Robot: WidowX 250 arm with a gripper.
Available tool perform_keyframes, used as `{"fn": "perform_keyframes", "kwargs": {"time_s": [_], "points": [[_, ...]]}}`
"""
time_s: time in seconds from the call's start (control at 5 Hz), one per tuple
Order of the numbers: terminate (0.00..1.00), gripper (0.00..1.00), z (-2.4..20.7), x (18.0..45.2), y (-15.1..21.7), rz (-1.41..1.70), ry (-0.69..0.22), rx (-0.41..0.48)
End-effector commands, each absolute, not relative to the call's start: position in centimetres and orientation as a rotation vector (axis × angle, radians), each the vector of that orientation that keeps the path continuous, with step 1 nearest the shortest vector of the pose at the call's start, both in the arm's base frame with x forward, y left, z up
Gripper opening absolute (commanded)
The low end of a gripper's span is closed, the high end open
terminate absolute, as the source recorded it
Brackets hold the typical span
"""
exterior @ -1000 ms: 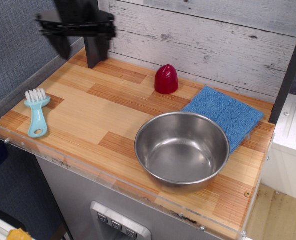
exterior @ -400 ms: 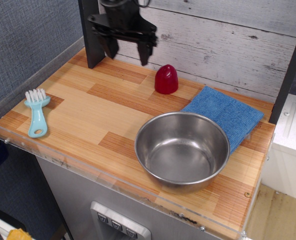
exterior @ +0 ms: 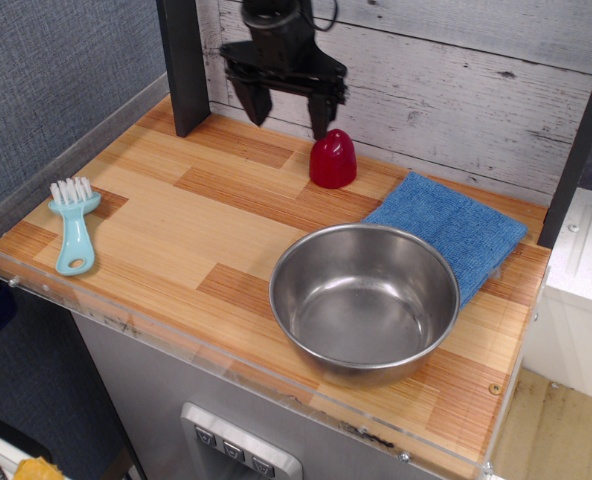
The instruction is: Put the red item in between the pot and the brush.
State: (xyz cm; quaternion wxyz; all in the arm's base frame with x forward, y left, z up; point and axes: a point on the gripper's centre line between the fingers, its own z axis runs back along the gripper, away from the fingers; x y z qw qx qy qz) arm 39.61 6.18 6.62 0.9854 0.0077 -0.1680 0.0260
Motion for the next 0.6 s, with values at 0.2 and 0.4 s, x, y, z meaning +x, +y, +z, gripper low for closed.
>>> {"fn": "perform_keyframes", "kwargs": {"time_s": [0.2, 0.4], "points": [[0.00, 1.00, 5.9, 41.6, 4.2, -0.013, -0.328, 0.043], [0.00, 1.00, 5.0, 41.9, 4.3, -0.019, -0.295, 0.037]]}}
